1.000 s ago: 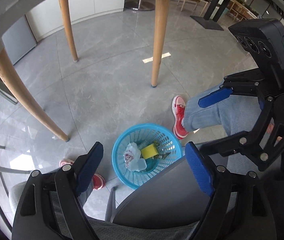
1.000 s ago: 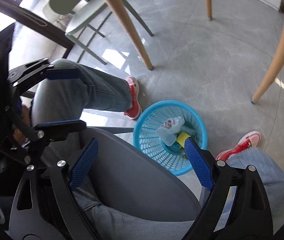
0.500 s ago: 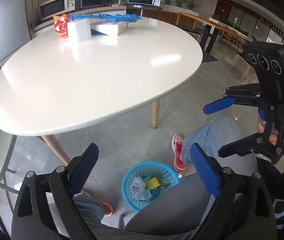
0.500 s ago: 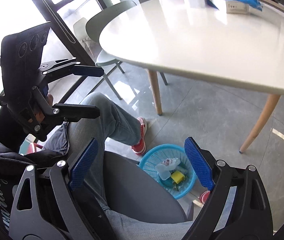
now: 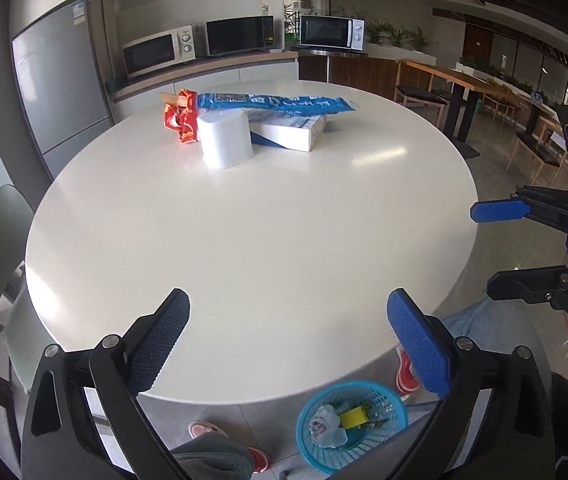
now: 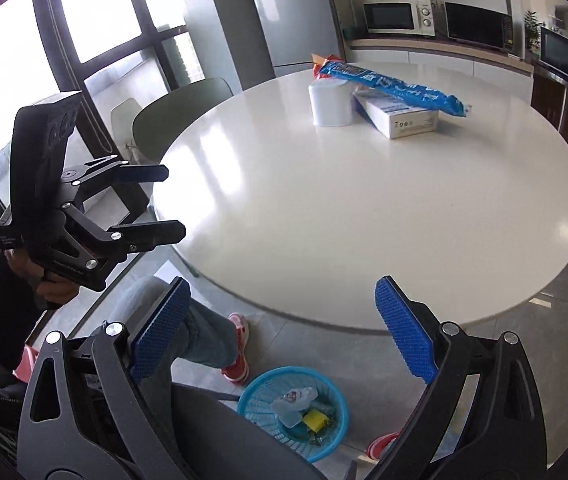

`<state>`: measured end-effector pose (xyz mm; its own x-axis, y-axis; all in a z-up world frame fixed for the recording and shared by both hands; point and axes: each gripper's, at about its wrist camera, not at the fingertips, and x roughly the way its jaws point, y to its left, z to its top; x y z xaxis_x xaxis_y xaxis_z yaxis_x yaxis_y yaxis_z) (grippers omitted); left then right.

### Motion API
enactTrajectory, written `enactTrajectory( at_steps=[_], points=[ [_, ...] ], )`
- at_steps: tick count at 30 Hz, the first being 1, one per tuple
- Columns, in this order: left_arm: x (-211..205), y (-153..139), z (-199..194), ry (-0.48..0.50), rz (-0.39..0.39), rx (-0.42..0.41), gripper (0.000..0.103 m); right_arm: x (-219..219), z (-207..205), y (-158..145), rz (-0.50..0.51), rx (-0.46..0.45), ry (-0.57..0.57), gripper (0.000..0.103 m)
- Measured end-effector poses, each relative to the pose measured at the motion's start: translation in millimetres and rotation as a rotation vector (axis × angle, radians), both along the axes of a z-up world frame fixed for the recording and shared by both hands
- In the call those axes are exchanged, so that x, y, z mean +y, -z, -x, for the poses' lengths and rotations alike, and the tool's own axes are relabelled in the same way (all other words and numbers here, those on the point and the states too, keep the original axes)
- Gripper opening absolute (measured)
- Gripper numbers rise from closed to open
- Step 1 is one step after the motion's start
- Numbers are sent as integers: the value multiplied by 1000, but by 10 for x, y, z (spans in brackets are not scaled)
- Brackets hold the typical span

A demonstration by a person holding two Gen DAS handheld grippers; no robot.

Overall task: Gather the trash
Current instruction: 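Raise both tools from the wastebasket back toward the table, then grasp the white foam cup with the left tool while the right tool grasps the blue packet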

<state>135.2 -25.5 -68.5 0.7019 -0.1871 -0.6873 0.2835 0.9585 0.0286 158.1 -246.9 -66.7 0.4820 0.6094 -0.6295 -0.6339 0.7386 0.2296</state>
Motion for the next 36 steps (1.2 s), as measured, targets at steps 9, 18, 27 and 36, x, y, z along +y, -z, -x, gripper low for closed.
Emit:
enactTrajectory(
  at_steps=[9, 18, 27, 36],
  points=[
    [13, -152, -677, -75, 14, -6, 97, -30, -585, -136, 27, -55, 160, 89],
    [-150, -243, -1456, -151, -50, -8, 97, 254, -1217, -392, 212, -274, 209, 89],
    [-109, -96, -1993, -216, -35, 5, 97, 559, -2048, -455, 273, -308, 159, 79],
    [113, 71, -2143, -266, -1, 48, 92, 758, -2578, -219, 271, -145, 59, 55]
  ],
)
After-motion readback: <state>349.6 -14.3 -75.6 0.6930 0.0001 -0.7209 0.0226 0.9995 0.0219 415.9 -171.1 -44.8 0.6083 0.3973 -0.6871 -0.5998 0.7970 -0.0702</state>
